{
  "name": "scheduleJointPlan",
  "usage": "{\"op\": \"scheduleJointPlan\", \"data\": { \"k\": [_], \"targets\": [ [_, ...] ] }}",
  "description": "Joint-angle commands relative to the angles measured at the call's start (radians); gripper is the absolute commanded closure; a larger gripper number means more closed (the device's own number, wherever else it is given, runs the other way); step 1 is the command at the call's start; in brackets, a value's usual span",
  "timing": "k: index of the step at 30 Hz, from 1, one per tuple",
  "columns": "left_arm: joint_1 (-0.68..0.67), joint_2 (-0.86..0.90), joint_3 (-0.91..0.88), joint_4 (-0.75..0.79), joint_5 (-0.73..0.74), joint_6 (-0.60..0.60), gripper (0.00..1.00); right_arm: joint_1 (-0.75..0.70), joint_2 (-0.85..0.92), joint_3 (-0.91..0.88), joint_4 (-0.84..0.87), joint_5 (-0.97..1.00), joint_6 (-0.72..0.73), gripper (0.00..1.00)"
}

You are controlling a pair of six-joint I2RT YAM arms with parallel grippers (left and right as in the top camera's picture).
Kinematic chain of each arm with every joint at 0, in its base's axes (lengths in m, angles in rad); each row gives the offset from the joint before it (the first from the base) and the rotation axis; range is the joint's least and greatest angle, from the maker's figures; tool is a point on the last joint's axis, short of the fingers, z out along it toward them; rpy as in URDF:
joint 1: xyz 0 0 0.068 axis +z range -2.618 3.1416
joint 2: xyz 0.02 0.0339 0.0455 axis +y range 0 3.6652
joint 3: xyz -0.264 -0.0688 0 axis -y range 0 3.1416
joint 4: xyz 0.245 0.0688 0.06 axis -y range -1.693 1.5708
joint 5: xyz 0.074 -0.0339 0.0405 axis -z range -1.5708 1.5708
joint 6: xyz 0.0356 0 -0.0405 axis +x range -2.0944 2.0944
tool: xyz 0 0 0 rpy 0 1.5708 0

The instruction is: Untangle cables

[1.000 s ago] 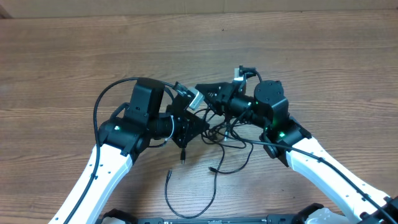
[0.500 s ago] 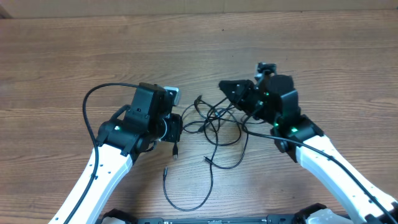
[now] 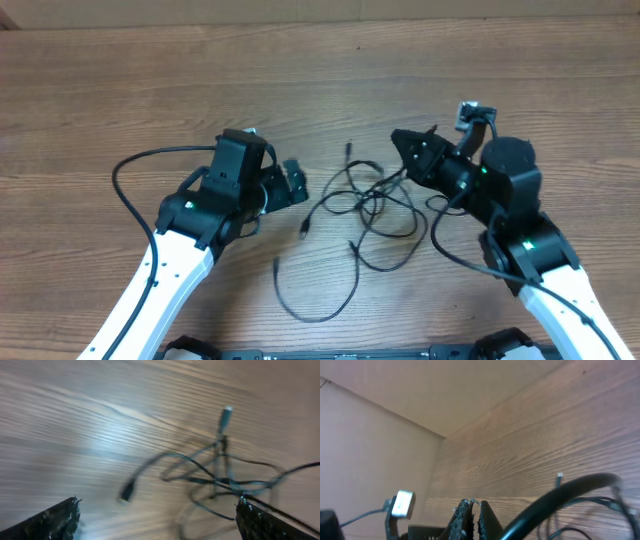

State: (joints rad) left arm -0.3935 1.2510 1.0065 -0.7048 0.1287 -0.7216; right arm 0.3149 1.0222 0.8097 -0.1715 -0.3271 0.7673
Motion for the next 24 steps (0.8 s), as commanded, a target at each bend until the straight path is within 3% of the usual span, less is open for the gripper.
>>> {"op": "scheduleJointPlan", "data": {
  "k": [1,6,12,16,24],
  "targets": [
    [-0.012,0.058,0.01,0.047,0.286,-0.198,0.01,0.0,-0.022,0.015,-0.015,-0.005,-0.08,0.96],
    [-0.059,0.183,0.01,0.109,0.356,-0.261,0.01,0.0,-0.042,0.016,0.039,-0.113,-0.128,0.96],
    [-0.116,0.325,0.01,0.417,0.613,-0.093,0.0,0.0,-0.058,0.016,0.038,-0.196,-0.203,0.96],
    [-0.125,0.394,0.01,0.5,0.62,-0.012,0.01,0.0,-0.085,0.017,0.039,-0.24,-0.227,0.96],
    [-0.149,0.498,0.01,0.574,0.621,0.02,0.01,0.0,-0.171,0.018,0.092,-0.259,-0.227,0.96]
  ]
}}
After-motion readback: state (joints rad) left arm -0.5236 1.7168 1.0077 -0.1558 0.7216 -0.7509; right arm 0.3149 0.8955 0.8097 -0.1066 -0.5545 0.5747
